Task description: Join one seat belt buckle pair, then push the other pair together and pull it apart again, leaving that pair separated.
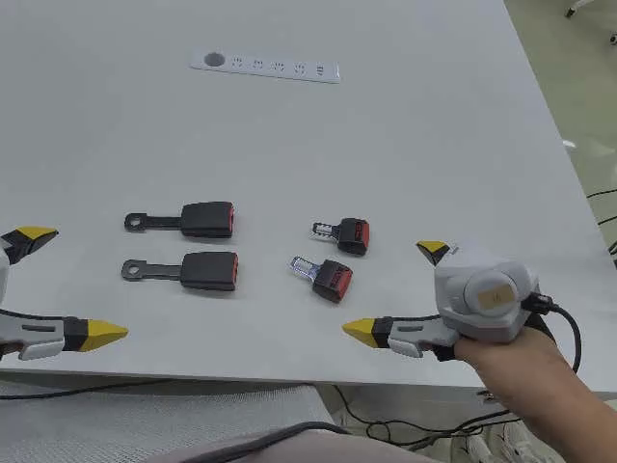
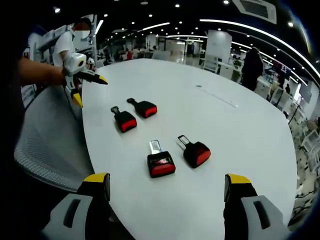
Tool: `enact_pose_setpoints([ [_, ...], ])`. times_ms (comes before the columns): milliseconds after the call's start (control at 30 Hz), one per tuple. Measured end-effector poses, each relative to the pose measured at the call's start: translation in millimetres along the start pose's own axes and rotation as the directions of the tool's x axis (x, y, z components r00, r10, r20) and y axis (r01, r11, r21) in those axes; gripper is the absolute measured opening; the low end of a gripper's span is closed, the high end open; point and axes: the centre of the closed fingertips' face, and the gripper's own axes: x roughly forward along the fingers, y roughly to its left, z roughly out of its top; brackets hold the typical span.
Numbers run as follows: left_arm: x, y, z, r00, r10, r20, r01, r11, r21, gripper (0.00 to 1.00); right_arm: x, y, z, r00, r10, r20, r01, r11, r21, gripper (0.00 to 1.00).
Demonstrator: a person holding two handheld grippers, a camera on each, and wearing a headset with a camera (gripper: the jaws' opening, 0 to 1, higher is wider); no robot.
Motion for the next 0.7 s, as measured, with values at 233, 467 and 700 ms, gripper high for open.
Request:
enact_pose_setpoints([
  [233, 0.7, 0.9, 1.1, 1.0000, 0.003, -0.002, -0.003, 1.000, 0.003, 0.99, 0.1, -1.0, -0.8, 1.0000, -0.001, -0.004, 0.001, 1.000, -0.002, 0.94],
  [467, 2.5, 0.5, -3.6, 0.9999, 0.000, -0.017, 0.000, 1.000, 0.000, 0.99, 1.6, 0.2, -1.0, 0.9999, 0.002, -0.015, -0.002, 1.000, 0.001, 0.93],
  [700, 3.8, -2.5, -3.1, 0.9998, -0.006, -0.017, 0.006, 1.000, 0.000, 0.99, 4.1, 1.7, -0.8, 0.9997, 0.006, -0.025, -0.006, 1.000, -0.004, 0.91],
])
